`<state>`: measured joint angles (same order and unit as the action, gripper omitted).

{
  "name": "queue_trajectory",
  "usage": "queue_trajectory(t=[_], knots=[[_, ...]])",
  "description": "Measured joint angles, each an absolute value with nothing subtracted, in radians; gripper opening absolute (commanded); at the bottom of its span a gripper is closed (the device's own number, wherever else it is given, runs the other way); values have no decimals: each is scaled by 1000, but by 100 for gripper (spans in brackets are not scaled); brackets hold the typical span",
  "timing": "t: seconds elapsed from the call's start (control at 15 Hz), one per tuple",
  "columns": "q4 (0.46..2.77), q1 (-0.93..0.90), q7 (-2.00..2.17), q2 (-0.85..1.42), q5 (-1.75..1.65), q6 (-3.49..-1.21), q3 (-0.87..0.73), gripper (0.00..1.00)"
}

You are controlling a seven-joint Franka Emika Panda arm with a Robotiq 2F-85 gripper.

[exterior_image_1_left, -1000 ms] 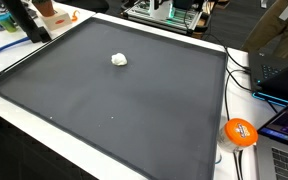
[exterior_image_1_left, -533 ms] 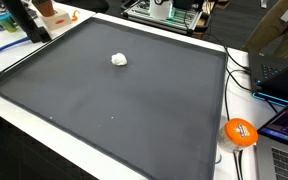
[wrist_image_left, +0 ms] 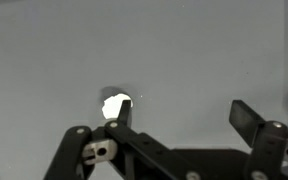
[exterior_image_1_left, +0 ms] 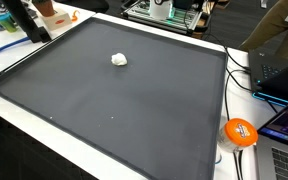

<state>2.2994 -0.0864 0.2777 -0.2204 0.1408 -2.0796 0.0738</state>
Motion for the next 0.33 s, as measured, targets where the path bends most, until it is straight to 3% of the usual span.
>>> queue_trajectory(t=[0.33], knots=[[2272,-83,592,-215,126,-2085,130,100]])
